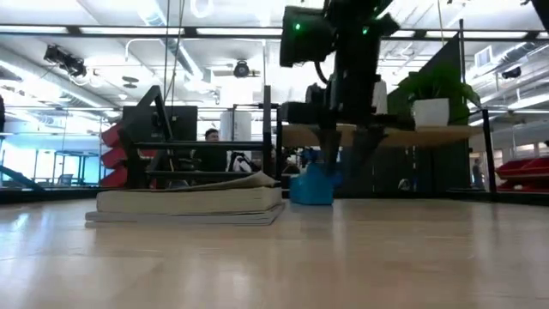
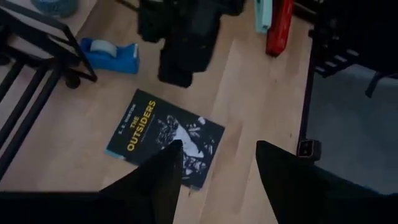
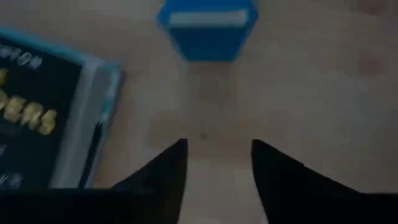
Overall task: Stock shelves
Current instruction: Put the blue tape dispenser under the shelf
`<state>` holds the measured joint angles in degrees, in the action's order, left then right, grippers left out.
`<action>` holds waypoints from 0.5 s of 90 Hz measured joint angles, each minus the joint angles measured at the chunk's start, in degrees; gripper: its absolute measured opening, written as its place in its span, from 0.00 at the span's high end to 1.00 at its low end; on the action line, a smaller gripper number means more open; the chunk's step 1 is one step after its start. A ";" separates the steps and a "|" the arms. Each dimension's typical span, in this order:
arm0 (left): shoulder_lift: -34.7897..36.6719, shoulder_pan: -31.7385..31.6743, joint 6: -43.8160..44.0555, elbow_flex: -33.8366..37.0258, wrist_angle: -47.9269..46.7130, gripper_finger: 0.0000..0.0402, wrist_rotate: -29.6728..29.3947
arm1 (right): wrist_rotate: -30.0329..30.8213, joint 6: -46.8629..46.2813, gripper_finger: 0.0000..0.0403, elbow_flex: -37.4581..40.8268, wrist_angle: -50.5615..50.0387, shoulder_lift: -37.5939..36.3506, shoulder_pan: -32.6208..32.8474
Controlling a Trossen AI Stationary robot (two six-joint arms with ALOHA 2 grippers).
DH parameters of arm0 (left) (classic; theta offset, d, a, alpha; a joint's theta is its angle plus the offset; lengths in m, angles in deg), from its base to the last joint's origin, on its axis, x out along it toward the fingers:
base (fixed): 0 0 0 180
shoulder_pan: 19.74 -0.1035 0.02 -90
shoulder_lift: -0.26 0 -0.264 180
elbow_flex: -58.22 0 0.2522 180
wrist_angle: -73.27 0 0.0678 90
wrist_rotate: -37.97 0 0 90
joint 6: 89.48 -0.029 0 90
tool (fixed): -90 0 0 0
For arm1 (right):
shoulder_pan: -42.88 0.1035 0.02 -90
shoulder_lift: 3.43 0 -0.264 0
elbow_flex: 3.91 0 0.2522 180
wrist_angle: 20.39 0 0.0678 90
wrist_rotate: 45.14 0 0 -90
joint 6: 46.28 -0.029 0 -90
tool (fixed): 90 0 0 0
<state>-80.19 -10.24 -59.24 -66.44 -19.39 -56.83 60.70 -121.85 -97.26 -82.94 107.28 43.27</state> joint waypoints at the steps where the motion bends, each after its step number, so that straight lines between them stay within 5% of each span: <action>1: 0.00 0.00 0.00 0.00 -0.01 0.54 -0.01 | -0.05 0.44 0.78 0.00 0.46 0.09 -0.25; 15: 0.00 0.00 0.02 0.00 -0.05 0.54 -0.09 | 0.14 4.35 0.98 0.00 4.68 0.99 -3.42; 45: -0.02 -0.01 0.22 0.02 -0.14 0.54 -0.11 | 0.90 9.76 0.99 0.00 10.91 0.97 -9.08</action>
<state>-80.21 -10.25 -59.03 -66.41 -19.53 -56.94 61.60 -112.09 -97.26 -72.02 108.24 34.19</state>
